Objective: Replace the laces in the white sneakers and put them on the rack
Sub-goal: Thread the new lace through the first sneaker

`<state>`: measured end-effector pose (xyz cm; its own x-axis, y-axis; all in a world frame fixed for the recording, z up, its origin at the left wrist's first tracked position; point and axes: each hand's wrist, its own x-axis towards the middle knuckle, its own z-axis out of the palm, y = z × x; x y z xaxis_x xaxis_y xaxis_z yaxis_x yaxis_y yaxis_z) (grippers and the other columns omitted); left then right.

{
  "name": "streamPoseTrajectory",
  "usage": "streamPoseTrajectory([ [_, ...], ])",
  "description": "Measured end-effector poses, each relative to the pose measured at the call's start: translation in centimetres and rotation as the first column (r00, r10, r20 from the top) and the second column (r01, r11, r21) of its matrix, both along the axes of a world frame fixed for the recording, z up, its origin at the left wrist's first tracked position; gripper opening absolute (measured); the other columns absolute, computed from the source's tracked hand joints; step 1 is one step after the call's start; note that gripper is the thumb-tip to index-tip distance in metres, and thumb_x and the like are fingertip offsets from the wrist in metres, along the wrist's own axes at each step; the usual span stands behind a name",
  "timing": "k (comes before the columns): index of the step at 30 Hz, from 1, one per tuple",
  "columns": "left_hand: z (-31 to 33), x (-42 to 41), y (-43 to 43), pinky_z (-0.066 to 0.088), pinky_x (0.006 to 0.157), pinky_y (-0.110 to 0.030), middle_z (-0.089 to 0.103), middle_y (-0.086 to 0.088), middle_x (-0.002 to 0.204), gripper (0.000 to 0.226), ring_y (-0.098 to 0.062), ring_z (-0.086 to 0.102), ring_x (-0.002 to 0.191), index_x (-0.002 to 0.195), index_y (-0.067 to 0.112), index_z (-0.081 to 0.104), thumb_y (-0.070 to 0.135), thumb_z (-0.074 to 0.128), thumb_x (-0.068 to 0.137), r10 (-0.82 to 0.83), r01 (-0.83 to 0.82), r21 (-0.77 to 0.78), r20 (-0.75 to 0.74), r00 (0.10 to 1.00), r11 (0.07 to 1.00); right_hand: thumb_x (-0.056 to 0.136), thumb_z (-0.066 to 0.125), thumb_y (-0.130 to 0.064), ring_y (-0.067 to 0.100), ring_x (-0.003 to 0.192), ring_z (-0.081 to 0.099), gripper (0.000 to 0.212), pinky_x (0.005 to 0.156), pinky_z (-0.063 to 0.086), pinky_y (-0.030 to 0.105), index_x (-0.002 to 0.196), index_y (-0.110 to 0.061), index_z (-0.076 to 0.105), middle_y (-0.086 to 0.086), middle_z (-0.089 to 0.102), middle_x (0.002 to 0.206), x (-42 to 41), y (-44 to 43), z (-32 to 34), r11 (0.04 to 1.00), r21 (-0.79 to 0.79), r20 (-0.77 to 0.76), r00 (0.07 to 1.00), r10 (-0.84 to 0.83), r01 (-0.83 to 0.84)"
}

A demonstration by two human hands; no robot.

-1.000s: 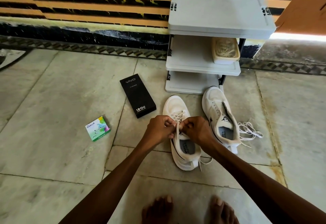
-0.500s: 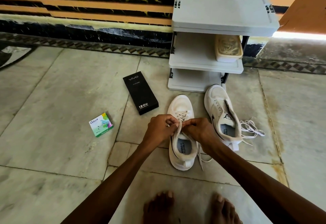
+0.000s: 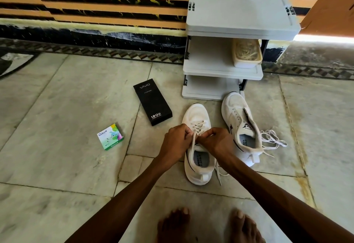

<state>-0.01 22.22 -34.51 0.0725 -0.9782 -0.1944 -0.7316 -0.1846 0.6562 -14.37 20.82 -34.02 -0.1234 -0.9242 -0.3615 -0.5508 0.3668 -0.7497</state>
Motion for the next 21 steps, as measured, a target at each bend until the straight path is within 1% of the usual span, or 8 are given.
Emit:
streamPoseTrajectory([
  [2,-0.2,0.2,0.0,0.058,0.079,-0.034,0.067,0.001,0.091,0.011,-0.015,0.067,0.079,0.093,0.016,0.063,0.025,0.059,0.096,0.043,-0.04,0.04,-0.064,0.997,0.998,0.068,0.086,-0.037,0.0,0.063,0.06,0.026,0.049,0.042,0.01,0.071,-0.024,0.064,-0.013,0.064,0.069,-0.1,0.0,0.4,1.0,-0.003,-0.035,0.999,0.028,-0.028],
  [3,-0.3,0.3,-0.1,0.058,0.078,-0.033,0.067,0.002,0.089,0.009,-0.015,0.067,0.076,0.092,0.017,0.063,0.024,0.06,0.095,0.062,-0.057,0.057,-0.096,0.993,0.997,0.067,0.086,-0.038,0.0,0.065,0.06,0.028,0.048,0.042,0.012,0.074,-0.025,0.063,-0.013,0.063,0.073,-0.1,0.2,0.6,0.998,-0.007,-0.052,0.997,0.056,-0.057],
  [7,-0.4,0.7,0.0,0.058,0.075,-0.03,0.065,0.002,0.086,0.009,-0.012,0.065,0.069,0.09,0.015,0.062,0.022,0.06,0.095,0.118,-0.1,0.098,-0.196,0.973,0.99,0.068,0.084,-0.036,0.013,0.082,0.062,0.041,0.072,0.054,0.032,0.098,-0.028,0.057,-0.006,0.064,0.092,0.3,1.5,0.4,0.972,-0.082,-0.223,0.955,0.196,-0.219],
  [9,-0.6,0.7,0.1,0.059,0.072,-0.03,0.066,0.0,0.086,0.009,-0.013,0.066,0.07,0.091,0.013,0.064,0.021,0.061,0.094,0.144,-0.12,0.108,-0.252,0.957,0.987,0.069,0.083,-0.034,0.014,0.084,0.061,0.046,0.074,0.053,0.032,0.105,-0.025,0.058,-0.006,0.063,0.095,0.4,2.0,0.2,0.964,-0.141,-0.241,0.952,0.188,-0.226],
  [11,-0.7,0.6,0.2,0.06,0.073,-0.031,0.067,0.003,0.083,0.009,-0.012,0.068,0.071,0.09,0.015,0.067,0.023,0.063,0.093,0.171,-0.142,0.118,-0.294,0.94,0.983,0.068,0.085,-0.033,0.013,0.082,0.06,0.047,0.069,0.049,0.028,0.105,-0.024,0.058,-0.005,0.062,0.093,0.2,2.1,0.1,0.967,-0.156,-0.203,0.964,0.17,-0.204],
  [15,-0.9,0.5,0.4,0.061,0.073,-0.032,0.067,0.008,0.078,0.007,-0.009,0.067,0.069,0.086,0.02,0.069,0.025,0.067,0.091,0.18,-0.143,0.124,-0.388,0.904,0.982,0.067,0.084,-0.026,0.01,0.072,0.056,0.044,0.058,0.04,0.021,0.1,-0.025,0.055,-0.006,0.059,0.085,-0.2,2.0,-0.1,0.962,-0.182,-0.139,0.974,0.18,-0.204],
  [18,-1.2,0.6,0.4,0.06,0.076,-0.032,0.068,0.005,0.08,0.007,-0.012,0.067,0.074,0.092,0.017,0.07,0.022,0.066,0.092,0.217,-0.16,0.166,-0.436,0.873,0.973,0.074,0.08,-0.03,0.007,0.071,0.055,0.028,0.059,0.037,0.017,0.094,-0.026,0.062,-0.006,0.059,0.086,-0.2,2.4,-0.4,0.94,-0.254,-0.183,0.966,0.184,-0.227],
  [21,-1.2,0.5,0.5,0.059,0.074,-0.027,0.068,0.004,0.083,0.011,-0.012,0.067,0.076,0.095,0.015,0.07,0.024,0.064,0.093,0.239,-0.167,0.192,-0.454,0.858,0.967,0.082,0.074,-0.033,0.008,0.074,0.056,0.018,0.061,0.035,0.015,0.098,-0.025,0.071,-0.006,0.059,0.09,-0.2,2.5,-0.5,0.923,-0.274,-0.234,0.949,0.209,-0.271],
])
